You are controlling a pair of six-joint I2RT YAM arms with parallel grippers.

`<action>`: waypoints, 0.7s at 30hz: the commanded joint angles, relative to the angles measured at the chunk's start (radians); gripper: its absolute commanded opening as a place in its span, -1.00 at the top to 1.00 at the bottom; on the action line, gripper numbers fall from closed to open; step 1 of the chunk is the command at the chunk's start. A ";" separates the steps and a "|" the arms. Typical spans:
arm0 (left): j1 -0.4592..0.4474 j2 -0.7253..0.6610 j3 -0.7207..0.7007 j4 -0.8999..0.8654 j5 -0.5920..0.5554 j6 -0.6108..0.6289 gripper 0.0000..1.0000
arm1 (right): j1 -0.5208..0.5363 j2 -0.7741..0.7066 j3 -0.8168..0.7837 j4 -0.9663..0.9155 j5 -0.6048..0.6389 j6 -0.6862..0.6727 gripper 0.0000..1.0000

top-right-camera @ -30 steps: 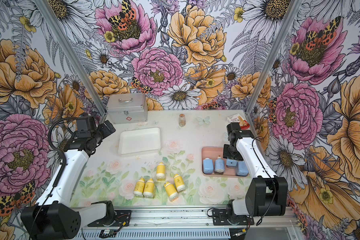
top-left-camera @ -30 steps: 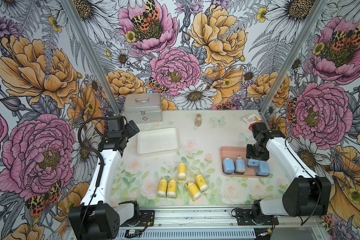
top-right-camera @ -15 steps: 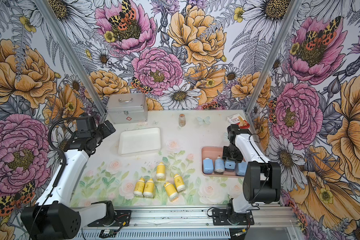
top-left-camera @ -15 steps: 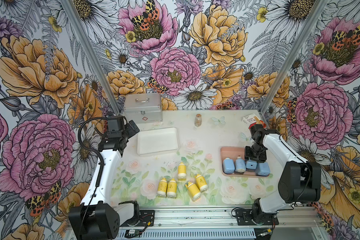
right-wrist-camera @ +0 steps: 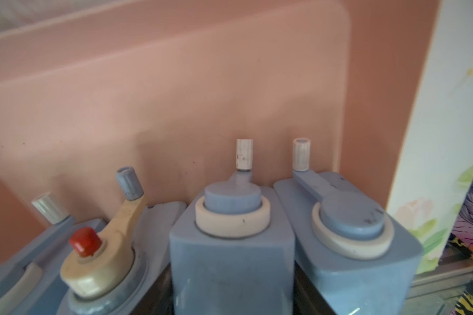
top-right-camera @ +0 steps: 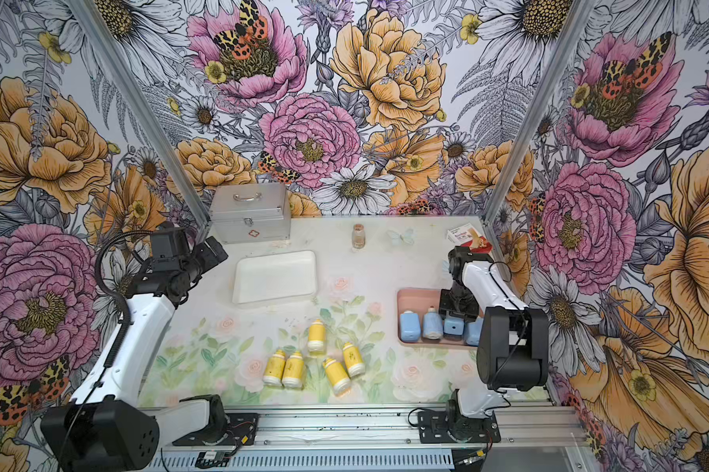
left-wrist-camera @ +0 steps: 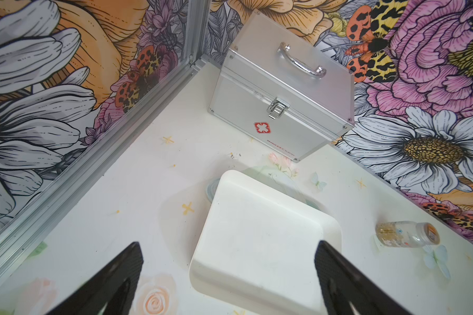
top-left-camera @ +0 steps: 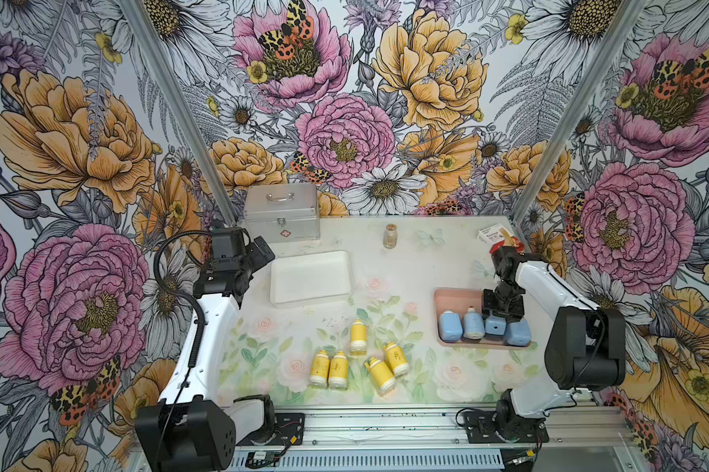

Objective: Place the pencil sharpeners by color into the storage box
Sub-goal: Place the pencil sharpener in the storage box.

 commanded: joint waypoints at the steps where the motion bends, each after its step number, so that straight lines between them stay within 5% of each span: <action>1: 0.013 0.007 -0.004 0.030 0.021 -0.021 -0.97 | -0.005 0.027 0.005 0.009 0.020 -0.009 0.19; 21: 0.018 0.007 -0.003 0.032 0.024 -0.022 -0.97 | -0.005 0.019 0.009 0.000 0.031 -0.002 -0.27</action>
